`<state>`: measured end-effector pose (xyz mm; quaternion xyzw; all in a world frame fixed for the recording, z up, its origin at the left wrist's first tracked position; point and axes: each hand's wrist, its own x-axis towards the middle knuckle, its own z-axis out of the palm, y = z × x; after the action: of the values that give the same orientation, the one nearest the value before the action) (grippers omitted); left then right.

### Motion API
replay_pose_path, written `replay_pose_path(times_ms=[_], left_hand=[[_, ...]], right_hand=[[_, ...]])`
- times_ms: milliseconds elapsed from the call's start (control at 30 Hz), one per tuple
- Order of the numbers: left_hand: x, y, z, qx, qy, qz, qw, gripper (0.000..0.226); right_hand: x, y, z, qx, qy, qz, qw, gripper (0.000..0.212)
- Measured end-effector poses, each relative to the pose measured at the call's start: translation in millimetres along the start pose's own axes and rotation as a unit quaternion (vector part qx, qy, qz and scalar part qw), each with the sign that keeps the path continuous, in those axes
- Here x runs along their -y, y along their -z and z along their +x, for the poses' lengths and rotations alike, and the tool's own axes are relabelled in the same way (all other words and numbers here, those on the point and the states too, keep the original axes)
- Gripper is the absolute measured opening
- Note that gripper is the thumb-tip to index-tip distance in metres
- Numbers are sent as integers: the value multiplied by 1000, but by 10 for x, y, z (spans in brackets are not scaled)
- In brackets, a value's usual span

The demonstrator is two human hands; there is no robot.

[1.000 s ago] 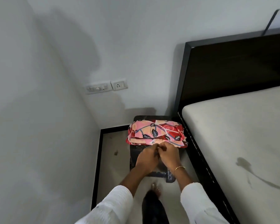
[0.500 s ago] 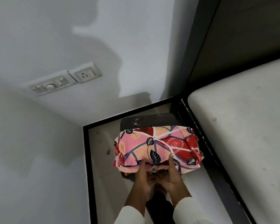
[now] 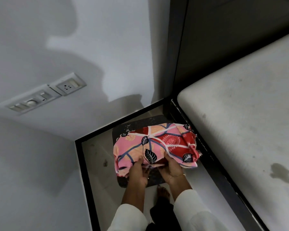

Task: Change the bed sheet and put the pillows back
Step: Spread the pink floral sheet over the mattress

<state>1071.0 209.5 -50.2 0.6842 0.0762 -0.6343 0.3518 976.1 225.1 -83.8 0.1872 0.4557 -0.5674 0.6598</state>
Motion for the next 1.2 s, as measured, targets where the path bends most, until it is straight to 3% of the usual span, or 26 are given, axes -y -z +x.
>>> replay_pose_path(times_ms=[233,333,433,567,700,933,1100,1200], left_hand=[[110,-128,-1099,166,-123,-20,978,6],[277,-213,-1702,223,-160,-14,961,20],[472,-432,-2298,286,-173,-8,943,29],[826,-852,-3148,378,-177,23,908,16],[1354,-1321,-3830,468,-181,64,863,22],[2409,-2154,-4879,566,-183,108,797,25],[3075,-2776,-5458,603,-203,205,743,9],[3390,-3096,-5715,560,-283,354,694,26]], right_hand=[[469,7,-997,113,118,42,986,31],[779,71,-1672,154,169,59,972,29],[1197,165,-2300,182,210,79,957,27],[1894,425,-2969,186,317,75,927,47],[2628,826,-3621,217,397,86,888,40],[3819,1627,-4446,213,497,119,833,94],[4755,2221,-4886,219,531,171,801,68],[5211,2541,-5120,212,549,184,787,48]])
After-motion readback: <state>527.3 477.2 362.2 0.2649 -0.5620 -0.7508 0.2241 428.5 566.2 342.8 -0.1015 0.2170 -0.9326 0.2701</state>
